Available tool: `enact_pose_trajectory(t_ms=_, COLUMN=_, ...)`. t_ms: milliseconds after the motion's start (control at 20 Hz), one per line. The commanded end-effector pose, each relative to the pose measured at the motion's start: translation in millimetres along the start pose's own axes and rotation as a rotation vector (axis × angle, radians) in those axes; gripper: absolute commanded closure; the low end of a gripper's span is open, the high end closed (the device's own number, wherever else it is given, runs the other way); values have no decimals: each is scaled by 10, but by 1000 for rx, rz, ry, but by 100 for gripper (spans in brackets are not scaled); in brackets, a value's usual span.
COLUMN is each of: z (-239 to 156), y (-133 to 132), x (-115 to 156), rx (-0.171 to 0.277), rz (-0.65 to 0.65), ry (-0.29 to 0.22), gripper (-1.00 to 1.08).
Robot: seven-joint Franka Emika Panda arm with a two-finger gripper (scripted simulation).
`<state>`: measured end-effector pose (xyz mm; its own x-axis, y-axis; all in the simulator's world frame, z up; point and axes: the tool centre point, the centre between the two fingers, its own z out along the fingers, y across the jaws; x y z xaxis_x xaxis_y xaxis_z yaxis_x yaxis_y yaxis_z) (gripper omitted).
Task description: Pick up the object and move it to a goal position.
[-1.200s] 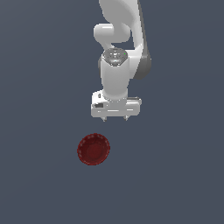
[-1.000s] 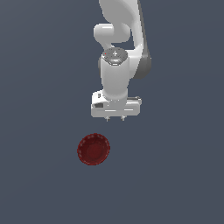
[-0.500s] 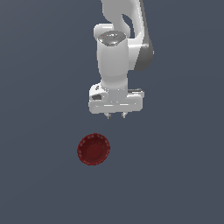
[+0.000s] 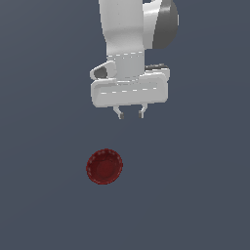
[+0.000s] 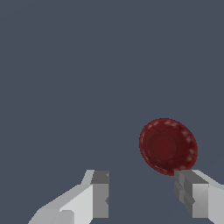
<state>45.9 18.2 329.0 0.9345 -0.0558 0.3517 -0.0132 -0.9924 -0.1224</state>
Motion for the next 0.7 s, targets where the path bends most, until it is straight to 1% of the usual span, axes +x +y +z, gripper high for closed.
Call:
enact_pose_trajectory(t_ms=0, z=-303, y=-44, x=163, rx=9, rz=10, ry=74, gripper=-20)
enact_pose_trajectory(t_ms=300, z=-1019, y=-165, x=472, rx=10, rz=24, ry=245, gripper=-20)
enact_pose_trajectory(t_ms=650, z=-1773, y=-368, x=700, rx=-13, rz=21, ry=427, gripper=-20)
